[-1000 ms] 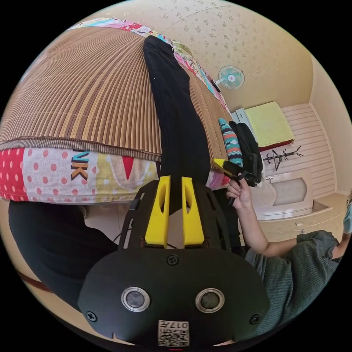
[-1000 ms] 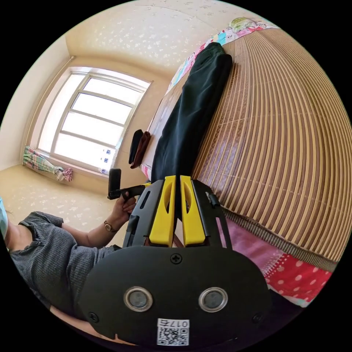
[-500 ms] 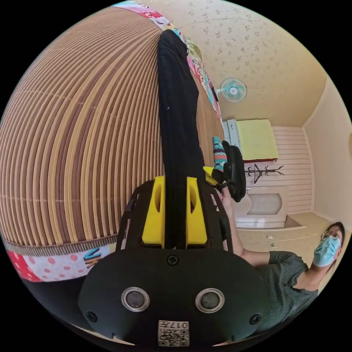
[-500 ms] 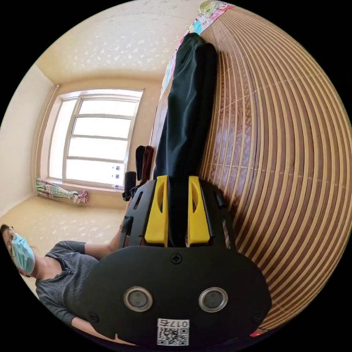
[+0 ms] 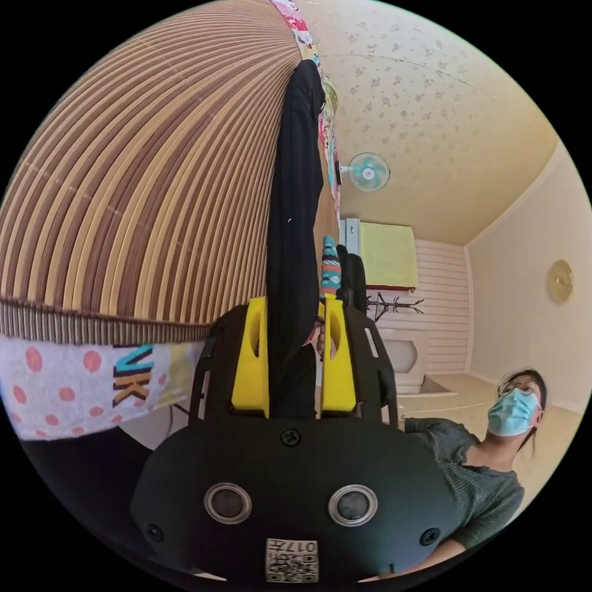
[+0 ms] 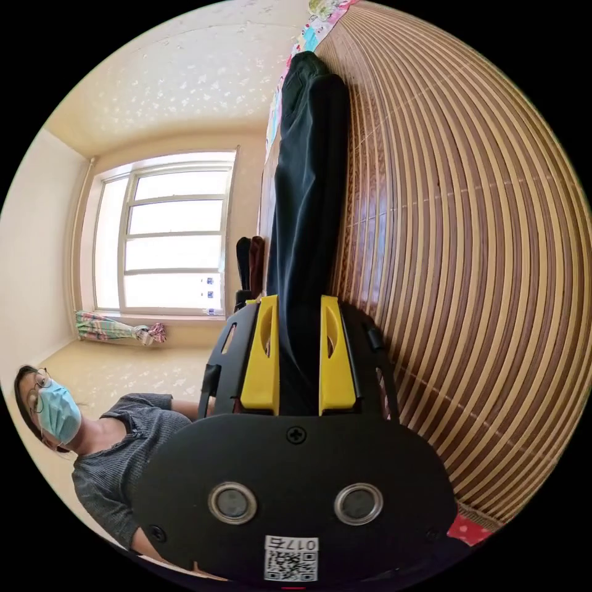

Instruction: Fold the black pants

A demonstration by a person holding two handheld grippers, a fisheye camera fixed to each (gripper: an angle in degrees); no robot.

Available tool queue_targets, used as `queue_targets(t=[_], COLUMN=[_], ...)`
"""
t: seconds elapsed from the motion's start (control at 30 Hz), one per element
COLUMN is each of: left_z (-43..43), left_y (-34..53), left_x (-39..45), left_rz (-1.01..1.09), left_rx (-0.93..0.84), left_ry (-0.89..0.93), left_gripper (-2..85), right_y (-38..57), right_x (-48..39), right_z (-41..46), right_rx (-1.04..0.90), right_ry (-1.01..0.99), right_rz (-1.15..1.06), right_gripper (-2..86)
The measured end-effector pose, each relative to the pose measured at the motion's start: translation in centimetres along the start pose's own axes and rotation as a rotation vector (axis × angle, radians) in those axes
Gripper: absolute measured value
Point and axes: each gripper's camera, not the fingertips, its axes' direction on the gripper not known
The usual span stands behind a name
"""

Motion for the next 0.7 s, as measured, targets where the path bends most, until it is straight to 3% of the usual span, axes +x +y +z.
queue_targets(t=[0.13,0.23,0.47,0.7], left_z=[1.8,3.8,0.9,-3.0], left_y=[-4.3,-6.0,1.5,11.1], left_x=[2.4,2.4,10.2,26.5], left_rz=[0.067,0.056,0.355,0.808], left_rx=[-0.065,-0.187,-0.154,-0.044], left_ry=[-0.139,-0.165,0.122,0.164], left_gripper=[14.3,10.2,5.4,5.9], right_y=[-1.6,-1.5,7.0,15.1], right_x=[-0.3,-0.1,-8.7,-23.2], right_z=[1.7,2.5,-2.3,-6.9], right_rx=[-0.049,-0.068,-0.020,0.039], right_ry=[0.021,0.015,-0.116,-0.232], right_rz=[0.013,0.022,-0.321,-0.694], right_gripper=[9.0,7.0,2.3,1.4])
